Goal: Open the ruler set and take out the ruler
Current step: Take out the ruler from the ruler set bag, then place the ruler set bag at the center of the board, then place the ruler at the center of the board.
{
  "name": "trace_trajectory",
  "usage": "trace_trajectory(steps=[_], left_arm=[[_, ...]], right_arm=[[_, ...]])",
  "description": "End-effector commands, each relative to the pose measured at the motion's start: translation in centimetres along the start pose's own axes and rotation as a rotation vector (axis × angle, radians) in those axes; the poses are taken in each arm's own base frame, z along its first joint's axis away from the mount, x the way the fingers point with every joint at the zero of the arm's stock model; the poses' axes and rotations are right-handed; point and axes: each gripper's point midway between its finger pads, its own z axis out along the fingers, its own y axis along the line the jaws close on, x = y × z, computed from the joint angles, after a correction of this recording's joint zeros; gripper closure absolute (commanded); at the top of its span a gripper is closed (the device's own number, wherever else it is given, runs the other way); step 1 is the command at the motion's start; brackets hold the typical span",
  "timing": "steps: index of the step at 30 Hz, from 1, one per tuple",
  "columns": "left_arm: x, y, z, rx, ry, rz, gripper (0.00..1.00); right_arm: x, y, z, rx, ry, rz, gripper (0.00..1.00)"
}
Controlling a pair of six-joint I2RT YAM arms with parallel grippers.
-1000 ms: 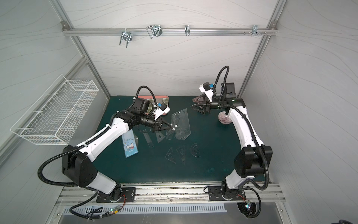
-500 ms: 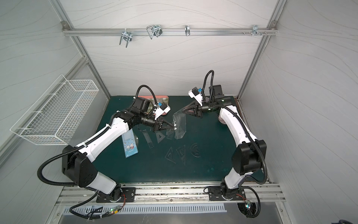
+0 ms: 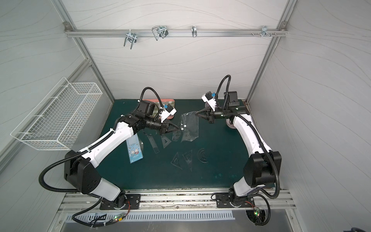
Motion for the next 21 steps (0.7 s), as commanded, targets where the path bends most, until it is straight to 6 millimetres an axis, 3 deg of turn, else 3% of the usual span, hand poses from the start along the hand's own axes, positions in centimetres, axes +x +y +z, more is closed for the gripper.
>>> trace_trajectory(steps=[1, 4, 8, 14, 21], left_arm=[[-0.7, 2.1, 0.3, -0.085, -0.038, -0.043, 1.00], [0.1, 3.2, 0.7, -0.121, -0.023, -0.153, 1.00], [1.8, 4.3, 1.1, -0.161, -0.014, -0.351, 1.00], [8.7, 5.6, 1.7, -0.184, -0.002, -0.702, 1.00], [14.5, 5.3, 2.0, -0.191, 0.007, -0.799, 1.00]], right_arm=[[-1.1, -0.9, -1.8, 0.105, -0.031, -0.030, 1.00], [-0.7, -1.9, -2.9, 0.191, -0.029, -0.011, 1.00], [1.6, -3.5, -3.2, 0.284, 0.041, 0.054, 1.00], [6.6, -6.3, -3.6, 0.377, 0.129, 0.198, 1.00], [10.5, -9.2, -6.9, 0.628, 0.299, 0.284, 1.00]])
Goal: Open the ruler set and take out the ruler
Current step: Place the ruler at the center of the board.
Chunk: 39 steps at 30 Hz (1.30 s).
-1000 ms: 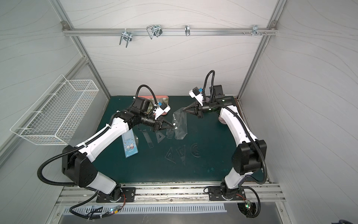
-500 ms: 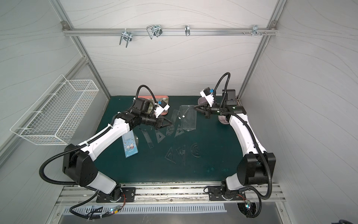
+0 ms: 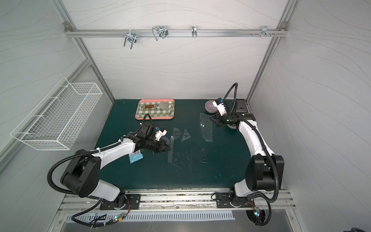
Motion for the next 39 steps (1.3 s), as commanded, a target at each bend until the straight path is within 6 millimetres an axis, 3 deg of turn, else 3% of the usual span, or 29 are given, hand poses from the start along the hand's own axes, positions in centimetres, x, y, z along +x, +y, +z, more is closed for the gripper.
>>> trace_trajectory(steps=[1, 6, 11, 20, 26, 32, 35, 39], left_arm=[[-1.8, -1.8, -0.9, 0.069, -0.112, 0.043, 1.00], [-0.5, 0.3, 0.4, 0.050, -0.093, 0.031, 1.00], [0.2, 2.1, 2.1, 0.046, -0.061, -0.014, 1.00], [1.7, 4.6, 3.7, 0.014, -0.017, -0.077, 1.00], [2.7, 5.8, 3.6, -0.017, -0.014, -0.111, 1.00], [3.1, 6.8, 2.8, -0.043, -0.031, -0.149, 1.00], [3.4, 7.1, 2.5, -0.058, -0.035, -0.164, 1.00], [3.8, 7.9, 2.3, -0.084, -0.037, -0.185, 1.00]], right_arm=[[1.5, -2.5, -1.2, 0.172, 0.091, 0.025, 1.00], [2.1, -3.9, -2.3, 0.361, 0.163, -0.008, 1.00], [3.0, -4.9, -1.5, 0.536, 0.291, -0.096, 1.00], [5.9, -4.2, 5.5, 0.545, 0.397, -0.170, 1.00], [7.4, -3.4, 8.9, 0.487, 0.432, -0.159, 0.99], [8.8, -1.7, 12.0, 0.358, 0.438, -0.126, 0.89], [8.8, -0.8, 12.8, 0.307, 0.422, -0.110, 0.79], [8.6, 0.2, 13.4, 0.266, 0.414, -0.111, 0.59]])
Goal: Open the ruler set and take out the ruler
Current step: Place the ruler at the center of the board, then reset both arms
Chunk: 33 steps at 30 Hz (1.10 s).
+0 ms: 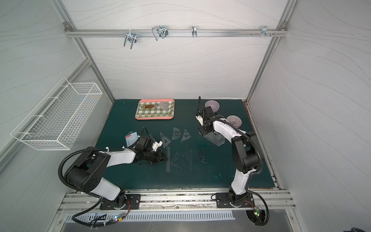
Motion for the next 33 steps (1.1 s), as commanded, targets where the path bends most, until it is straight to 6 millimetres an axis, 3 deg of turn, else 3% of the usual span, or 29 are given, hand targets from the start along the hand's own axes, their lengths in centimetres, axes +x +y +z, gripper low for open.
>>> trace_trajectory(steps=[1, 4, 6, 13, 19, 23, 24, 27, 28, 30, 33], left_arm=[[0.4, 1.9, -0.3, -0.073, -0.011, -0.041, 1.00], [0.6, 2.3, -0.3, -0.083, -0.008, -0.056, 0.93], [0.7, 2.3, -0.4, -0.087, -0.007, -0.059, 0.82], [0.7, 2.6, -0.7, -0.113, -0.003, -0.077, 0.61], [-0.5, 1.4, -3.3, -0.176, -0.070, -0.049, 0.52], [-4.3, -0.7, -7.0, -0.271, -0.230, 0.051, 0.50], [-5.9, -1.3, -8.2, -0.298, -0.301, 0.087, 0.49], [-10.7, -2.9, -12.5, -0.384, -0.522, 0.176, 0.47], [-12.4, -3.0, -14.1, -0.421, -0.602, 0.187, 0.45], [-15.2, -2.2, -17.1, -0.477, -0.744, 0.169, 0.43], [-18.2, 1.5, -20.8, -0.551, -0.936, 0.063, 0.38]], right_arm=[[-0.4, 1.9, 0.6, -0.074, -0.014, -0.010, 0.55], [-0.6, 2.2, 0.5, -0.089, -0.018, -0.013, 0.47], [-0.7, 2.2, 0.4, -0.089, -0.024, -0.013, 0.44], [-1.3, 2.1, -0.5, -0.084, -0.048, -0.024, 0.40], [-1.6, 1.3, -1.4, -0.079, -0.072, -0.001, 0.35], [-2.1, 0.4, -2.2, -0.087, -0.127, 0.060, 0.27], [-2.2, -0.2, -2.5, -0.077, -0.146, 0.083, 0.17], [-2.1, -2.5, -3.1, -0.049, -0.190, 0.205, 0.01], [-1.9, -3.5, -3.2, -0.028, -0.204, 0.248, 0.01], [-1.1, -5.1, -3.7, 0.002, -0.232, 0.311, 0.01], [-0.4, -7.6, -5.3, 0.073, -0.329, 0.382, 0.01]])
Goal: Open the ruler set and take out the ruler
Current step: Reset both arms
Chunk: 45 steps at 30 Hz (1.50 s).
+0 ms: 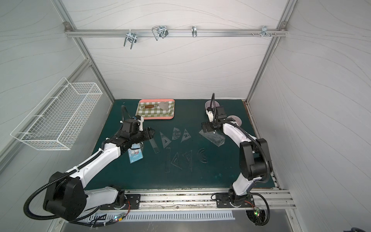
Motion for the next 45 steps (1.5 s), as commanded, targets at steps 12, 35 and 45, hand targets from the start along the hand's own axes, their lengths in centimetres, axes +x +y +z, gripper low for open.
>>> trace_trajectory(steps=[12, 35, 45], left_arm=[[-7.0, 14.3, 0.9, -0.410, -0.366, 0.082, 0.36], [-2.8, 15.2, 1.4, -0.312, -0.509, 0.205, 0.44], [-2.7, 13.9, 4.2, -0.285, -0.371, 0.282, 0.00]], right_arm=[[3.0, -10.4, -2.2, 0.262, -0.274, 0.229, 0.01], [5.9, -10.0, -2.6, 0.256, -0.584, 0.216, 0.01], [6.0, -10.0, -1.7, 0.331, -0.564, 0.192, 0.01]])
